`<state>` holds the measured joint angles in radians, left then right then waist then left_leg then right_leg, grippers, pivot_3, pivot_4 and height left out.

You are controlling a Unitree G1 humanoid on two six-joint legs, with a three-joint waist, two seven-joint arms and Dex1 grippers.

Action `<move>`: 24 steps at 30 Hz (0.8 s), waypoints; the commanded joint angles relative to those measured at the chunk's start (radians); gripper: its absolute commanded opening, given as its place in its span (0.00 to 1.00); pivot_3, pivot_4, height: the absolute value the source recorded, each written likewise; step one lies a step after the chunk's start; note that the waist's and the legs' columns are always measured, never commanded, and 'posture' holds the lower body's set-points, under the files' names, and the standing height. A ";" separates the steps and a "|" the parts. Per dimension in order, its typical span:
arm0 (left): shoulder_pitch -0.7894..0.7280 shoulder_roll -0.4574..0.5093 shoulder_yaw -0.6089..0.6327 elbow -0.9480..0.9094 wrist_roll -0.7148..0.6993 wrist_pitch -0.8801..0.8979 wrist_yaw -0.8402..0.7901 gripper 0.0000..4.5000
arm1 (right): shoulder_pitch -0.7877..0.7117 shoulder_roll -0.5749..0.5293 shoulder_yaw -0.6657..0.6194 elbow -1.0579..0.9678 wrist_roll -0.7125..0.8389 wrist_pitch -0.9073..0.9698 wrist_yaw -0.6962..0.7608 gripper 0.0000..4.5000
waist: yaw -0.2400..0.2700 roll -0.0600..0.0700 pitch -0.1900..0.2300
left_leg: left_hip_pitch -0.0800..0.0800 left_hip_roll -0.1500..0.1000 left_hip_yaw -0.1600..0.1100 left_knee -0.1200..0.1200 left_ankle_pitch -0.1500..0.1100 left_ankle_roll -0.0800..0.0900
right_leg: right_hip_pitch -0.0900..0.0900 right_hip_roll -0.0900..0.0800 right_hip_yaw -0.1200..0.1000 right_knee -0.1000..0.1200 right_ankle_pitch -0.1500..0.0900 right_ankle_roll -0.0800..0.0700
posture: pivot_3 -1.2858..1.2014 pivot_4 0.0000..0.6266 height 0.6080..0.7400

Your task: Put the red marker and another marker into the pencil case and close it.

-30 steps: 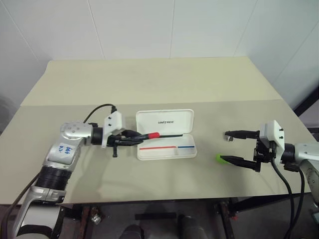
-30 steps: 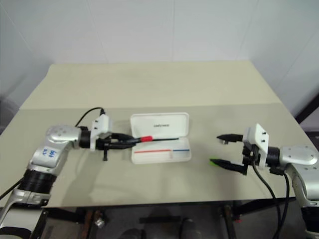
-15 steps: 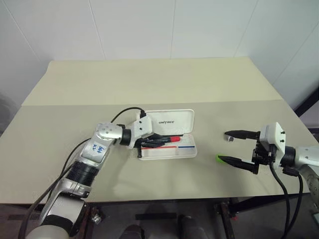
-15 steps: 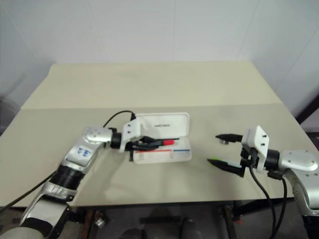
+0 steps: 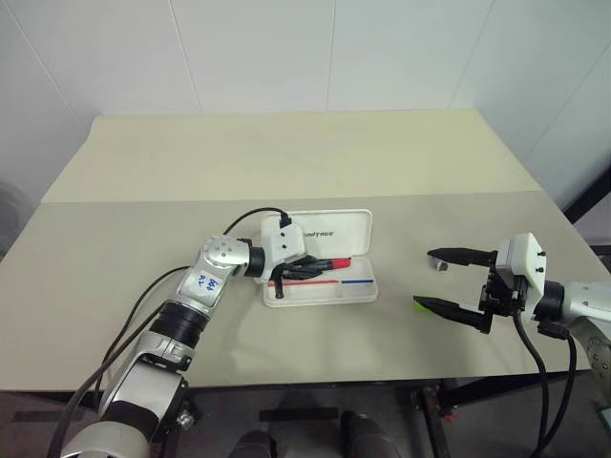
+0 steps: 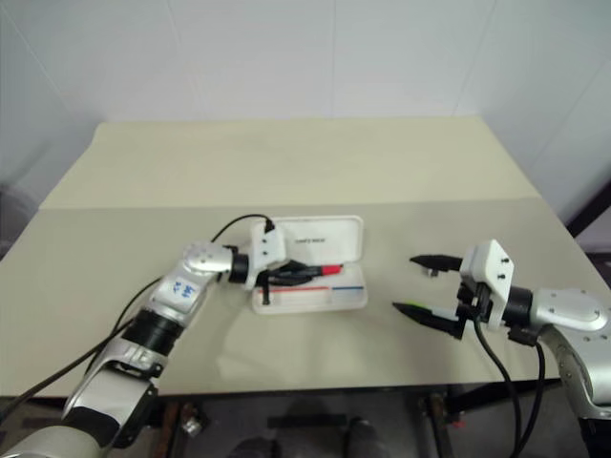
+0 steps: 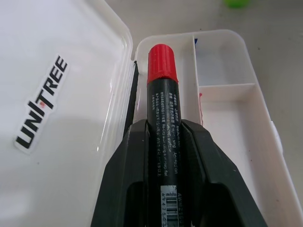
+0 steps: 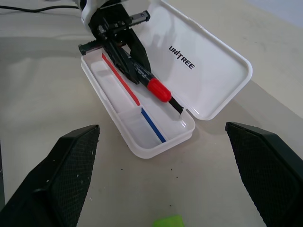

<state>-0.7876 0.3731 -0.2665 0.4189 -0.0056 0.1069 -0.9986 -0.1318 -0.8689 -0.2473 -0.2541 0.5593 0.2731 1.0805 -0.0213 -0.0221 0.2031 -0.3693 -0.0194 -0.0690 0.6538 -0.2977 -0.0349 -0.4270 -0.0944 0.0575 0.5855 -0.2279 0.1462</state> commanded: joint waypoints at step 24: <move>0.099 0.161 0.140 -0.276 -0.202 0.010 -0.234 1.00 | 0.052 -0.007 -0.058 -0.012 0.025 0.014 0.020 1.00 | -0.006 0.000 0.000 | 0.001 0.001 0.000 0.000 0.000 0.000 | 0.000 0.000 0.000 0.001 0.000 0.000 | 0.52 0.24 1.00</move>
<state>-0.7041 0.4964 -0.1930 0.1863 -0.1510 0.1496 -1.1962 -0.0895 -0.8516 -0.2524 -0.2526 0.5626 0.2805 1.0854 -0.0275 -0.0220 0.2030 -0.3685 -0.0189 -0.0690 0.6538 -0.2977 -0.0349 -0.4273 -0.0941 0.0579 0.5867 -0.2279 0.1461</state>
